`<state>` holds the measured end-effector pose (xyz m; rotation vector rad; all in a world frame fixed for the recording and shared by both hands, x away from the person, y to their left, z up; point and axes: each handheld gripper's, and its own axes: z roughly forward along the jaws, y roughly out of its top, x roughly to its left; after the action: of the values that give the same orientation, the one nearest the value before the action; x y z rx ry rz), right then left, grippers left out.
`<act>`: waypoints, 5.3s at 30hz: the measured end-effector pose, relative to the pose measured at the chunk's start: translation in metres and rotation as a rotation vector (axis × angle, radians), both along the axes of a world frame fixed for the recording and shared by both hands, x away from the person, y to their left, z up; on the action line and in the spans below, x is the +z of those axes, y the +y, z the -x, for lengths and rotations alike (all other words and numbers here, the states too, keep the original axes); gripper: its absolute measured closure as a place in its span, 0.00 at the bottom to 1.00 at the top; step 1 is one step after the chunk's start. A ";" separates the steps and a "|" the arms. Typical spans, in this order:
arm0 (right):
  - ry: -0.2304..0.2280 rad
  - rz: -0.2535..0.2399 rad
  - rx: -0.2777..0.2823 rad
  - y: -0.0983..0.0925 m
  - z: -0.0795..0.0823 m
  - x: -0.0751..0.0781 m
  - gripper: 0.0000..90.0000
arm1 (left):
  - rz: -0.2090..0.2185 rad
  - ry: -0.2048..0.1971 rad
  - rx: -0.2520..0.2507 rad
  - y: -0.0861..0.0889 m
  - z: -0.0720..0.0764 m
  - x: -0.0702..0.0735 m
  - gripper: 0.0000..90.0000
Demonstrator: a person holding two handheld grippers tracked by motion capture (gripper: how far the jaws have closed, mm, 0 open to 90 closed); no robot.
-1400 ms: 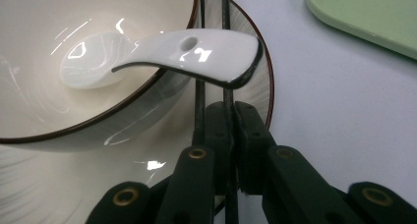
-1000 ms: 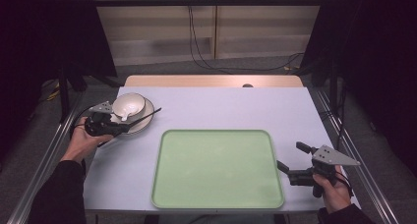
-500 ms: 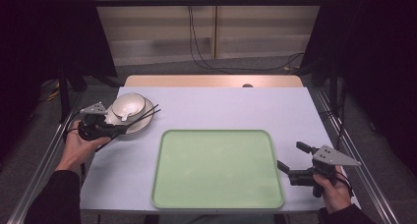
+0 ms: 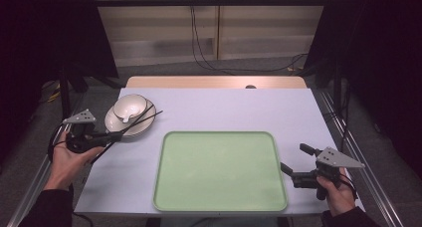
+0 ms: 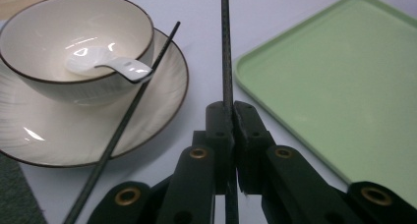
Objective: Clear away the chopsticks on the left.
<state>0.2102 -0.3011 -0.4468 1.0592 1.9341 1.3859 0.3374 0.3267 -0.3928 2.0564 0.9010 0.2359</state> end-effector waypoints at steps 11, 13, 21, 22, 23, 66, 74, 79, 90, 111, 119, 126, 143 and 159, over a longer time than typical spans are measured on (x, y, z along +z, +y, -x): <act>-0.006 -0.002 -0.002 0.000 0.001 0.001 0.04 | 0.002 0.023 0.070 -0.022 0.028 -0.004 0.96; -0.029 -0.006 0.000 -0.001 0.001 0.003 0.04 | 0.003 0.021 0.088 -0.026 0.033 -0.004 0.96; -0.033 -0.006 0.002 -0.001 0.002 0.003 0.03 | 0.047 0.045 0.153 -0.043 0.062 -0.002 0.96; -0.033 -0.006 0.002 -0.001 0.002 0.003 0.03 | 0.047 0.045 0.153 -0.043 0.062 -0.002 0.96; -0.033 -0.006 0.001 -0.001 0.002 0.003 0.03 | 0.043 0.046 0.154 -0.044 0.065 -0.002 0.96; -0.034 0.014 0.025 0.003 0.001 0.002 0.04 | 0.059 0.252 0.421 -0.134 0.073 -0.055 0.96; -0.029 0.015 0.025 0.004 0.001 0.002 0.04 | 0.041 0.279 0.424 -0.147 0.062 -0.067 0.96; -0.031 0.015 0.029 0.004 0.000 0.002 0.04 | 0.016 0.287 0.406 -0.151 0.060 -0.072 0.96; -0.029 0.014 0.028 0.004 0.001 0.002 0.04 | -0.002 0.269 0.387 -0.151 0.061 -0.075 0.95; -0.033 0.014 0.036 0.004 0.001 0.002 0.04 | 0.096 0.009 0.254 -0.135 0.069 -0.048 0.59; -0.043 0.011 0.035 0.003 0.001 0.003 0.04 | 0.061 -0.084 0.170 -0.113 0.067 -0.031 0.31; -0.045 0.013 0.031 0.003 0.001 0.003 0.04 | 0.094 -0.136 0.145 -0.080 0.062 -0.023 0.16; -0.046 0.006 0.031 0.003 0.002 0.003 0.04 | 0.117 -0.261 0.004 -0.019 0.043 -0.014 0.04; -0.049 0.006 0.022 0.003 0.002 0.003 0.04 | 0.041 -0.249 0.048 0.016 -0.004 -0.016 0.04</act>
<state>0.2085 -0.2984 -0.4436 0.9943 1.9188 1.4038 0.3414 0.3431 -0.4085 1.9181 0.7949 0.4842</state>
